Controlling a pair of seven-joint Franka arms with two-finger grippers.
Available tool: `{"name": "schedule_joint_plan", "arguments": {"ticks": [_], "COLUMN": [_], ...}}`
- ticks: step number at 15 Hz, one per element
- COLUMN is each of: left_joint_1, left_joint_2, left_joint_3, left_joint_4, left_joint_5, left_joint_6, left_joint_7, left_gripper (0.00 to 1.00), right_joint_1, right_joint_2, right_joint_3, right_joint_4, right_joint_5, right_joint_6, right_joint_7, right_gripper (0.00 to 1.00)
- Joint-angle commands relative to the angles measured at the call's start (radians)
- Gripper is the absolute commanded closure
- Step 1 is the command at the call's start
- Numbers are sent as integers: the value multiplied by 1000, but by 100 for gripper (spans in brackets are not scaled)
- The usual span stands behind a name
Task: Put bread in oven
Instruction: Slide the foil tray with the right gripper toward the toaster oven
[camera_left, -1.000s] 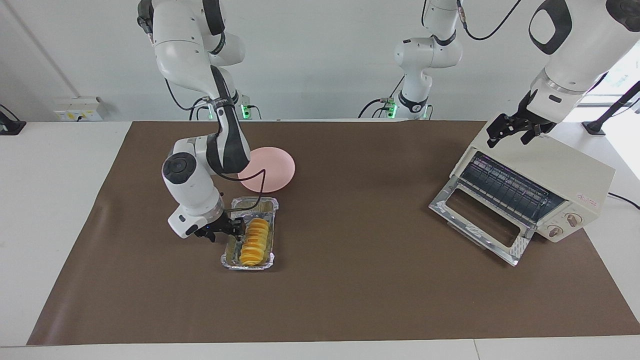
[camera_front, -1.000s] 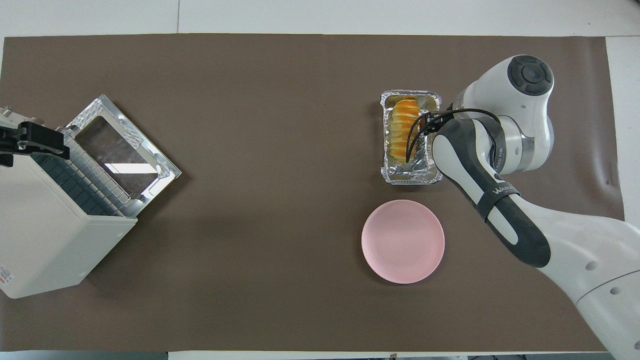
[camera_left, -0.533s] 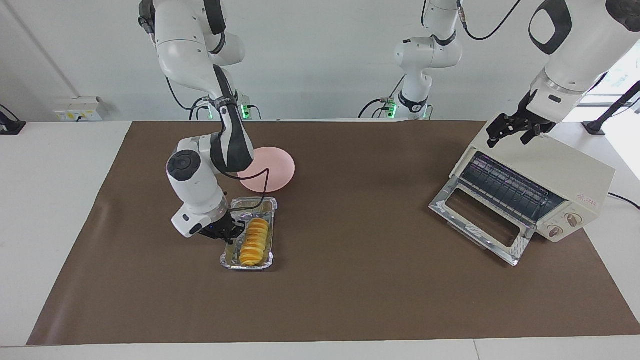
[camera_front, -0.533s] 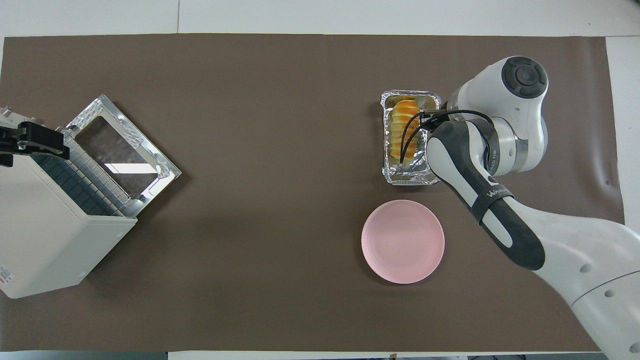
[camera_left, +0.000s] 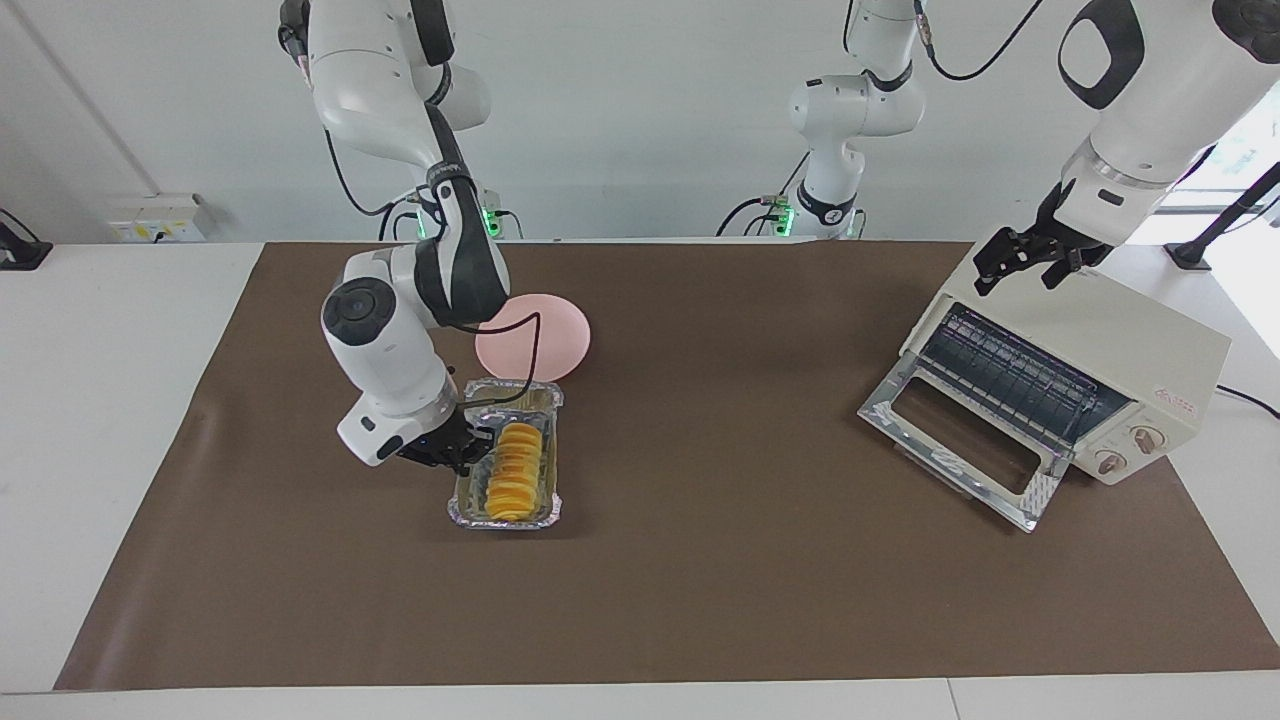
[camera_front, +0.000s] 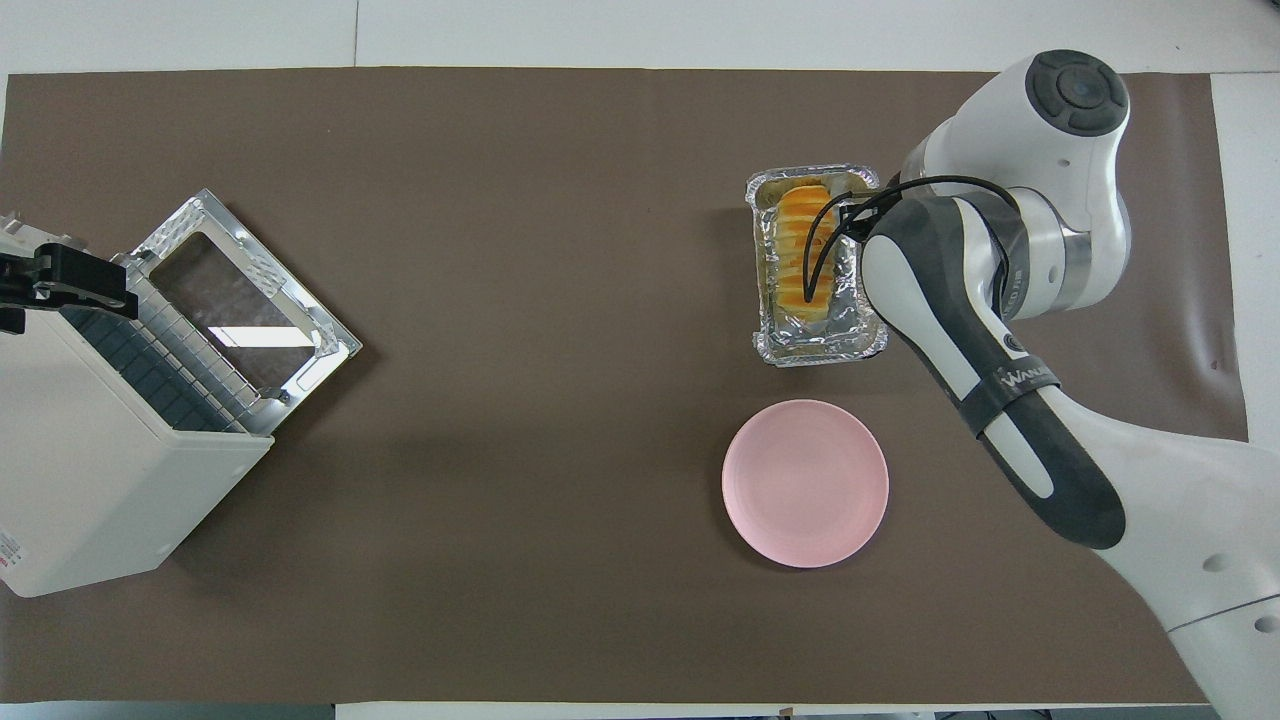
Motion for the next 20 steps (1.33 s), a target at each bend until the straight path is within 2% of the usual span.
{"name": "schedule_joint_plan", "arguments": {"ticks": [1, 4, 7, 12, 19, 20], "left_joint_1": [4, 4, 4, 4, 4, 4], "left_joint_2": [-18, -18, -18, -18, -18, -18], "left_joint_3": [-3, -3, -3, -3, -3, -3], "left_joint_4": [-20, -20, -20, -20, -20, -20], "left_joint_5": [8, 8, 8, 8, 8, 8], "left_joint_6": [5, 5, 5, 5, 5, 5], "left_joint_7": [0, 0, 0, 0, 0, 0], "left_gripper": [0, 0, 0, 0, 0, 0], "right_joint_1": [60, 175, 261, 388, 440, 440], "right_joint_2": [12, 52, 66, 138, 143, 143], "right_joint_3": [5, 5, 5, 5, 7, 7], "right_joint_4": [129, 239, 239, 227, 12, 0], "right_joint_5": [59, 73, 93, 100, 97, 97], "right_joint_6": [-130, -162, -126, 30, 290, 295], "right_joint_7": [85, 269, 374, 461, 417, 396], "right_gripper": [100, 100, 100, 100, 100, 100]}}
